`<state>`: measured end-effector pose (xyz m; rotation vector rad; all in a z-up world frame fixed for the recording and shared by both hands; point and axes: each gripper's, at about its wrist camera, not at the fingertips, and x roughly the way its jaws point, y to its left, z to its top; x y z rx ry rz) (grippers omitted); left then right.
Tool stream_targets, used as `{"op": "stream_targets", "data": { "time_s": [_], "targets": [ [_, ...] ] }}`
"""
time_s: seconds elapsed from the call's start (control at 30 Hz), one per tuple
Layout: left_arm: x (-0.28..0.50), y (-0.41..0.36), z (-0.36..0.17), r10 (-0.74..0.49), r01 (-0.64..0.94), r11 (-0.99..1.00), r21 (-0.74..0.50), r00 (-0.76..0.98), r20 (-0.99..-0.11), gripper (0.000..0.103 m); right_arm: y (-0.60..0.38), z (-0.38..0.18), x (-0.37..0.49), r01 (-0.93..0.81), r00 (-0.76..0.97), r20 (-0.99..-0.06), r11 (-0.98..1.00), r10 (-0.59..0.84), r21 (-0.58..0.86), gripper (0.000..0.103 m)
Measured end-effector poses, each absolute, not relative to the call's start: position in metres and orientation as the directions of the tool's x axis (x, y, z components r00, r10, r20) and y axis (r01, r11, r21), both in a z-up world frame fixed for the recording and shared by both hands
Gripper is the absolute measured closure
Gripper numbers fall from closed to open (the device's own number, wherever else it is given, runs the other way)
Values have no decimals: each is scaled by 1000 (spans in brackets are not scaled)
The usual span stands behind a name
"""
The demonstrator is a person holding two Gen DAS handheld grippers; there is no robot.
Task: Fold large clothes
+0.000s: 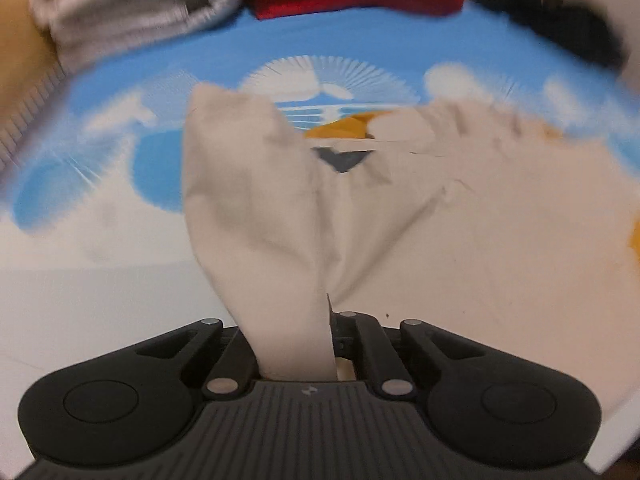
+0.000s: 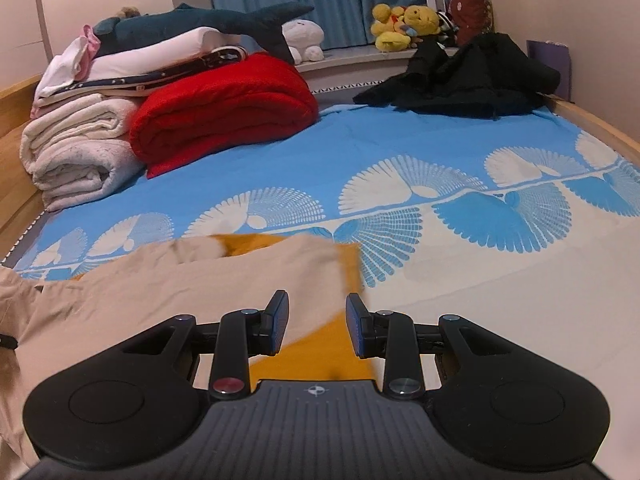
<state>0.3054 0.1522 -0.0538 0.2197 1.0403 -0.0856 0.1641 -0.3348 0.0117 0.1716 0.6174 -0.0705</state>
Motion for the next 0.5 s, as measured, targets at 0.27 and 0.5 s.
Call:
{"op": "stream_targets", "data": {
  "time_s": [0.27, 0.5],
  "targets": [
    [293, 24, 21, -358, 277, 930, -240, 551, -754, 100, -365, 29, 143, 149, 843, -537, 970, -24, 191, 70],
    [297, -152, 15, -500, 330, 864, -379, 488, -715, 100, -400, 33, 122, 204, 848, -526, 958, -70, 202, 70]
  ]
}}
